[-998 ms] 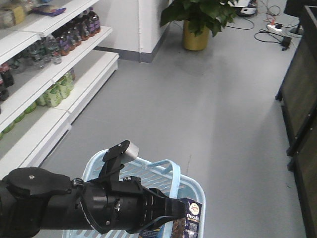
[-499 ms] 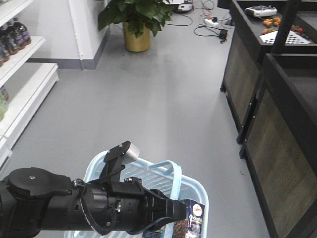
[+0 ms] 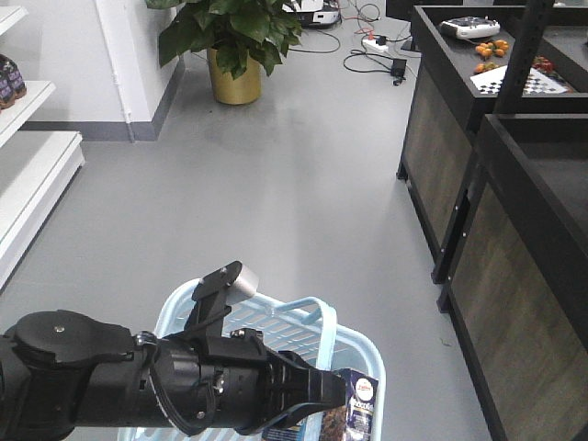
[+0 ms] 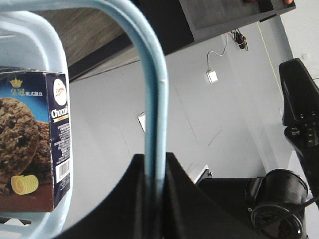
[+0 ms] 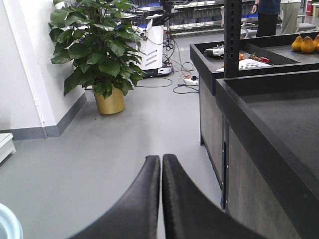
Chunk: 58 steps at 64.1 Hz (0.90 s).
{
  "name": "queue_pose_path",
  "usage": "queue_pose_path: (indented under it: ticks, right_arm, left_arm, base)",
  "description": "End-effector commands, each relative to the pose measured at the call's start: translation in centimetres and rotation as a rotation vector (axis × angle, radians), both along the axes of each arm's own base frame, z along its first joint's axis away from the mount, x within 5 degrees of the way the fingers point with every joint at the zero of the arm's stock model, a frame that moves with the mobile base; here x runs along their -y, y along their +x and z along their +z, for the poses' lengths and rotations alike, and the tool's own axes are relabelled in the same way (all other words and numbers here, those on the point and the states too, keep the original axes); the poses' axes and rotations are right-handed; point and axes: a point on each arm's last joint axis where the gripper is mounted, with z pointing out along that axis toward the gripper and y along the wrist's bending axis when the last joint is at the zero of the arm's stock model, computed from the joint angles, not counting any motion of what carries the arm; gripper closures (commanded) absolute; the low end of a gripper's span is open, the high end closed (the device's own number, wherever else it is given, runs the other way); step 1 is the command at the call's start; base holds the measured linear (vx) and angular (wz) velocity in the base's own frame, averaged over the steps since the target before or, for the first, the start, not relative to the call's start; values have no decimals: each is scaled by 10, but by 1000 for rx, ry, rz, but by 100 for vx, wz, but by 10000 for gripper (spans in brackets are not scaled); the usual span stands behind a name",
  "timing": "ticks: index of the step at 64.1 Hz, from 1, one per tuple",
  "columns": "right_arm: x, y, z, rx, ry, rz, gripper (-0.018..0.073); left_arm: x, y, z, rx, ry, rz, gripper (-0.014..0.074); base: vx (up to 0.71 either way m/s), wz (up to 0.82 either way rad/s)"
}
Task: Left arm holds basket, right arm returns cookies
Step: 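Hold the basket with the left gripper while turning past the potted plant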
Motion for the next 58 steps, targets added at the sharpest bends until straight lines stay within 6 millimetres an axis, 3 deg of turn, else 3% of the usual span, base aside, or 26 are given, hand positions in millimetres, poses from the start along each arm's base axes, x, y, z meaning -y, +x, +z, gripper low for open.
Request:
queue_pose_path:
  ticks: [1, 58]
  right_arm:
    - [0, -1, 6, 83, -12, 3, 567]
    - [0, -1, 6, 83, -12, 3, 567]
  left_arm:
    - [3, -3, 24, 20, -102, -4, 603]
    - [3, -2, 24, 20, -102, -4, 603]
  base:
    - [23, 2]
    - [26, 0]
